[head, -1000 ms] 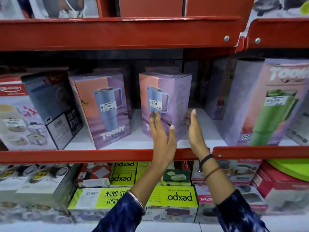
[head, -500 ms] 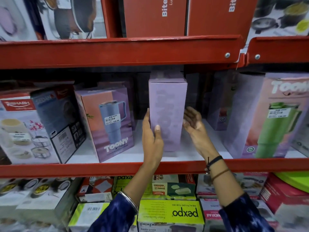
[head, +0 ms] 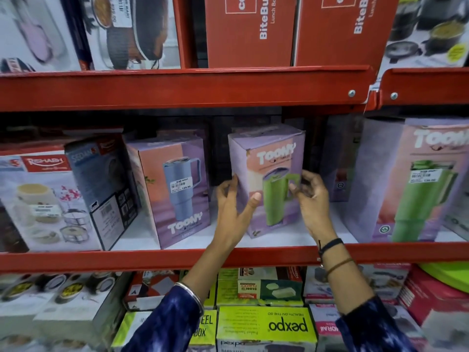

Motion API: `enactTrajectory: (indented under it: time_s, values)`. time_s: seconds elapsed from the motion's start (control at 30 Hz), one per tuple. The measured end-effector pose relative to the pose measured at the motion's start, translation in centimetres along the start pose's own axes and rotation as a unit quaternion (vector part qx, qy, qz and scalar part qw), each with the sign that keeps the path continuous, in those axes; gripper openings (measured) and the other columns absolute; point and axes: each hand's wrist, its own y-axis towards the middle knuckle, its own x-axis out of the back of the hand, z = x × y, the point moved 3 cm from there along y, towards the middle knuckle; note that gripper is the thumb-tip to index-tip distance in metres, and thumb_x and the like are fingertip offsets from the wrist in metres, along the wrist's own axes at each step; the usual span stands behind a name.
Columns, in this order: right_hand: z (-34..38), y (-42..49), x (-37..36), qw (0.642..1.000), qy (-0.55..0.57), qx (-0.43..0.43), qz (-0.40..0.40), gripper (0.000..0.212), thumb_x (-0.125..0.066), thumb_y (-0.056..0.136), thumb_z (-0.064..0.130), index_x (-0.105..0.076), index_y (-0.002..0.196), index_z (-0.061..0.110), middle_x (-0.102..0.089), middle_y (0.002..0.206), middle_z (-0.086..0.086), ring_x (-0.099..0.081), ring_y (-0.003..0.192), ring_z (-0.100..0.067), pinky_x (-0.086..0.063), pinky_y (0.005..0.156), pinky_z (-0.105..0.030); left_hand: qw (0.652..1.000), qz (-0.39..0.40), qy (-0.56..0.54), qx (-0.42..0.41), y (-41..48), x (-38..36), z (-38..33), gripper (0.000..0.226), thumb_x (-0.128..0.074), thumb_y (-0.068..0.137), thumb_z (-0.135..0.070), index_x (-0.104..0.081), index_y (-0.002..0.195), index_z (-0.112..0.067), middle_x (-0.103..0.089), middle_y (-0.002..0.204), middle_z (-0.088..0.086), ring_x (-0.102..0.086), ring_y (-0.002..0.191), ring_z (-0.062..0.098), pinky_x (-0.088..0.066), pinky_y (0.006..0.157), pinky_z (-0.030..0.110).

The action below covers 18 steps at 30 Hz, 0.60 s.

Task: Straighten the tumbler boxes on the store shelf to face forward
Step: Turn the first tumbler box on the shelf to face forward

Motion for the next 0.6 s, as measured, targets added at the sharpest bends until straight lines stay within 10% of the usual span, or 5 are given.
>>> enactTrajectory:
  time_s: [0.27, 0.6]
  values:
    - [0.2, -1.7, -0.4, 0.999, -0.039, -0.003, -0.029, 0.022, -0.060, 0.085, 0.004, -0.058, 0.107, 0.006, -0.063, 0.103, -0.005, -0.059, 0.085, -0.010, -0.049, 0.082, -0.021, 1.000, -0.007, -0.020, -0.011, 1.3, 1.2, 0.7, 0.056, -0.050, 0.093, -0.034, -0.033, 0.145, -0.019, -0.049, 0.133, -0.002, -0.046, 0.129, 0.022, -0.038, 0.110, 0.041]
    - [0.2, -3.0, -0.7, 0.993, -0.086, -0.054, -0.064, 0.023, -0.062, 0.086, 0.017, -0.059, 0.107, 0.007, -0.062, 0.106, -0.007, -0.059, 0.093, -0.012, -0.049, 0.095, -0.042, 1.000, 0.008, 0.007, -0.011, 1.4, 1.4, 0.9, 0.055, -0.047, 0.097, -0.023, -0.025, 0.148, -0.022, -0.058, 0.123, 0.003, -0.055, 0.108, 0.014, -0.041, 0.089, 0.017]
